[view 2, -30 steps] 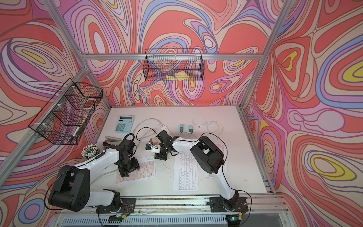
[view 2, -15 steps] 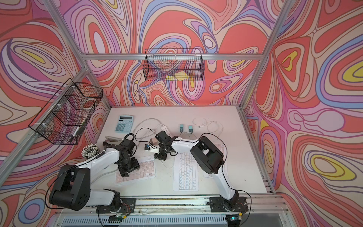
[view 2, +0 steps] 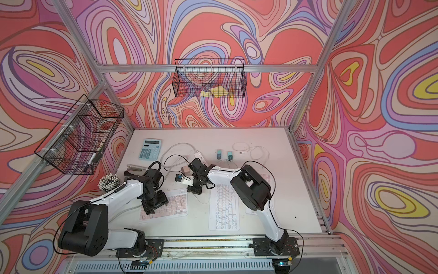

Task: Unplug the wireless keyboard
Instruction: Remove the power cord from the keyboard.

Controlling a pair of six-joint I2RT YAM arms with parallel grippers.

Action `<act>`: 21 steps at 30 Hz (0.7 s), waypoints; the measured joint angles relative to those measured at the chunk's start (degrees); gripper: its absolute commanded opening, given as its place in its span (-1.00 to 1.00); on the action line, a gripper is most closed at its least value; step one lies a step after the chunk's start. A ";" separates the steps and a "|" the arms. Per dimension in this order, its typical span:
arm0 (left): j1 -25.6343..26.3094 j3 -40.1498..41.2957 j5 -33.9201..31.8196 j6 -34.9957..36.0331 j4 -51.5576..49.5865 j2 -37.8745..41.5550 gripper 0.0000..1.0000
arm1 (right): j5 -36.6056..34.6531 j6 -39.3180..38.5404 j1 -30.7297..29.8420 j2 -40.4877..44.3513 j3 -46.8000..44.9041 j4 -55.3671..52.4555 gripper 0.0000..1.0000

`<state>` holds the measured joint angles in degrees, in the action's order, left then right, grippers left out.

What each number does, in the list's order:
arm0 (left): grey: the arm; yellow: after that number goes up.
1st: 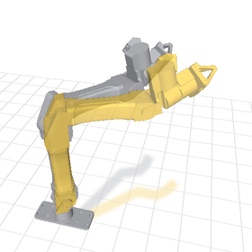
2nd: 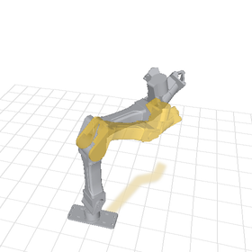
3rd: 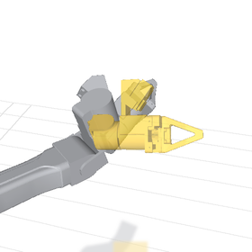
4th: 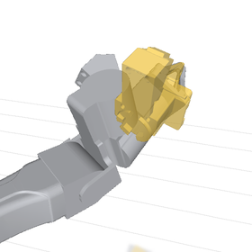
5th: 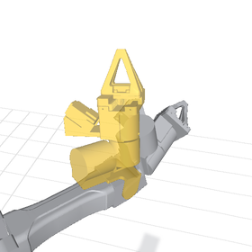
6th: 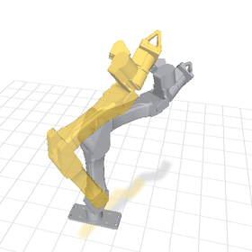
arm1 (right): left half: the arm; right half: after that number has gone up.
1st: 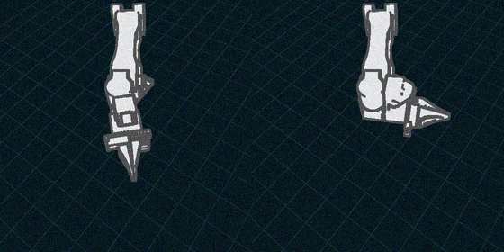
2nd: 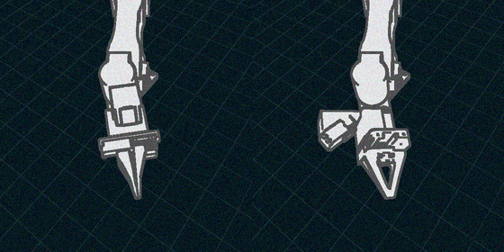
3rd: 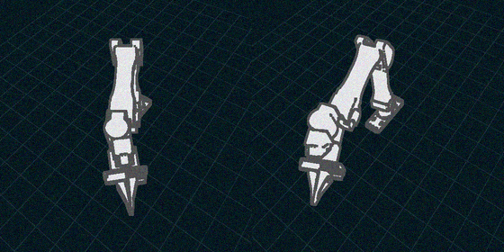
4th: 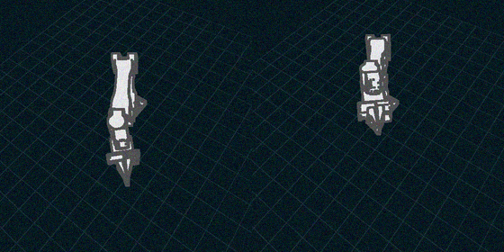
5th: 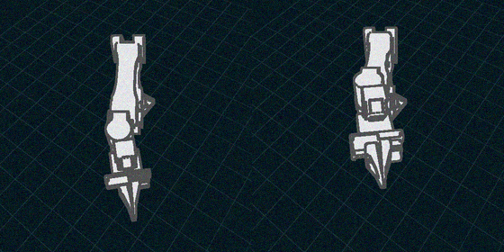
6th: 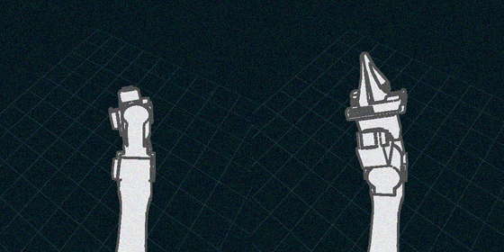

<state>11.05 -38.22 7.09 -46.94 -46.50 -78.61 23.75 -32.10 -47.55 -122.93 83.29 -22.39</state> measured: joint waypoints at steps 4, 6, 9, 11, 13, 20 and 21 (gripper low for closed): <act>-0.15 0.09 0.20 0.02 0.11 0.15 0.36 | -0.04 2.51 0.00 -0.17 0.52 -1.40 -0.79; -0.17 0.09 0.24 0.02 0.11 0.15 0.36 | -0.09 2.91 -0.04 -0.04 0.07 -0.92 -0.79; -0.22 0.09 0.28 0.04 0.11 0.15 0.36 | -1.68 1.25 -0.66 1.20 -2.05 1.22 -0.75; -0.24 0.09 0.35 0.15 0.11 0.15 0.36 | -3.41 -0.96 -1.25 1.88 -2.97 1.95 -0.74; -0.24 0.09 0.37 0.20 0.11 0.15 0.36 | -4.46 -3.06 -1.53 2.08 -3.04 1.97 -0.73; -0.24 0.07 0.90 0.24 0.39 0.15 0.36 | -5.16 -5.31 -1.44 2.10 -2.10 -0.35 -0.73; -0.24 0.07 0.98 0.24 0.44 0.15 0.36 | -5.16 -5.05 -1.40 2.08 -1.88 -0.85 -0.74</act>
<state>10.81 -38.15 8.08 -46.70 -46.06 -78.46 18.59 -37.15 -48.95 -120.86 81.41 -23.24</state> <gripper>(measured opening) 0.681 0.138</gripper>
